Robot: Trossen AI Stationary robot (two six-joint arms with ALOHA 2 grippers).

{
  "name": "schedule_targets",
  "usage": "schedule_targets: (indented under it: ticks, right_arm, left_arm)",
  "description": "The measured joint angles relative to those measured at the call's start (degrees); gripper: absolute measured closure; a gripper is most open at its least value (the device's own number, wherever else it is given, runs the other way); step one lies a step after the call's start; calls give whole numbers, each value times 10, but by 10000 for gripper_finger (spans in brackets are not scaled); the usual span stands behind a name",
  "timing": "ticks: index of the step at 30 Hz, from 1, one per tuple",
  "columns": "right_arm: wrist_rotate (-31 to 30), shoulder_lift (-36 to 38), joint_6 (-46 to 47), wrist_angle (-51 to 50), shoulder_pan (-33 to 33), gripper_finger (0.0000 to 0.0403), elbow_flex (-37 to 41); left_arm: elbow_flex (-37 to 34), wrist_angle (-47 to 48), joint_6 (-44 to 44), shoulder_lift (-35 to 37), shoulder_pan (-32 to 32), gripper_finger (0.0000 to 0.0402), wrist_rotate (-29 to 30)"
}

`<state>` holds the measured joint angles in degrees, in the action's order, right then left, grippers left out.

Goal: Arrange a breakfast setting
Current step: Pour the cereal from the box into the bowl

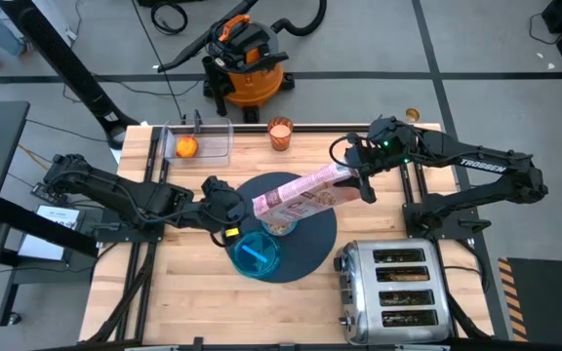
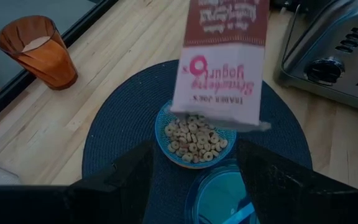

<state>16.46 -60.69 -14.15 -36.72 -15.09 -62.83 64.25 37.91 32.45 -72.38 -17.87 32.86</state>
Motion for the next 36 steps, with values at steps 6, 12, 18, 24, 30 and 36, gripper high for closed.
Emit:
schedule_targets:
  ticks: [6,12,18,24,30,36]
  right_arm:
    - [-5,0,4,-5,1,209,0]
    - [-2,0,10,-8,2,209,0]
    - [1,0,8,-10,10,209,0]
    - [-4,0,4,-14,13,209,0]
    - [-1,0,3,-9,15,209,0]
    - [-5,0,-4,-8,15,209,0]
  left_arm:
    - [0,-2,1,0,0,169,0]
    - [0,-1,3,0,0,169,0]
    - [0,-1,3,0,0,169,0]
    - [0,0,3,0,0,169,-1]
    - [0,-4,1,0,0,169,-1]
    - [0,-4,1,0,0,169,-20]
